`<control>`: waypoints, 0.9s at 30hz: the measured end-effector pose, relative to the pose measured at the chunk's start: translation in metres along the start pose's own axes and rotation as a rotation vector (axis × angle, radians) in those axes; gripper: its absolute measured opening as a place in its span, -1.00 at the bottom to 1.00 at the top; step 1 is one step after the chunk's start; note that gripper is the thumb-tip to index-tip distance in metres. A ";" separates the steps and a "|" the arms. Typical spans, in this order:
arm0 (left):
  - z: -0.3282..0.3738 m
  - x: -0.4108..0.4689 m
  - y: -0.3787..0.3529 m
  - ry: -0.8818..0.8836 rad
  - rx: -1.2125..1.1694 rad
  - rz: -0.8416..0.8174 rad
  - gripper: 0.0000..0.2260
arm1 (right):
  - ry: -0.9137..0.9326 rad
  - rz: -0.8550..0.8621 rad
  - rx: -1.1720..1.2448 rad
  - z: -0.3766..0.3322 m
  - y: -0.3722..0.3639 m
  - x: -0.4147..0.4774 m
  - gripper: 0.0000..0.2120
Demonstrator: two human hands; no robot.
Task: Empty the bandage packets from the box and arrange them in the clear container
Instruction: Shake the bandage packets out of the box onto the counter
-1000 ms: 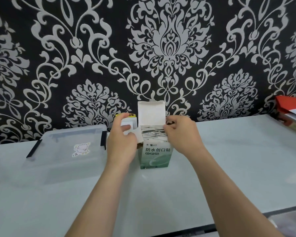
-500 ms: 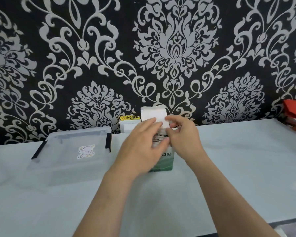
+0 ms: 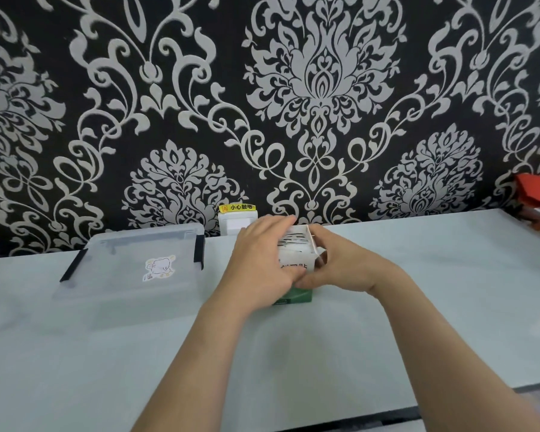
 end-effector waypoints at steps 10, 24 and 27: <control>0.002 -0.002 0.022 0.136 -0.006 0.195 -0.89 | 0.255 0.489 -0.390 -0.006 0.009 0.005 -0.29; -0.006 0.003 0.007 0.039 0.147 0.195 -0.91 | 0.253 0.503 -0.543 -0.008 0.009 0.005 -0.23; -0.002 0.002 0.012 -0.014 0.110 0.322 -0.94 | 0.175 0.551 -0.530 -0.005 0.017 0.004 -0.25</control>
Point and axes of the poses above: each hand's wrist, its own x-axis towards the middle knuckle, its own y-axis out of the back of the hand, z = x × y, the point moved 3 cm from there along x, towards the middle knuckle, and after that the axes turned 5 degrees about x, right-handed, at the moved point
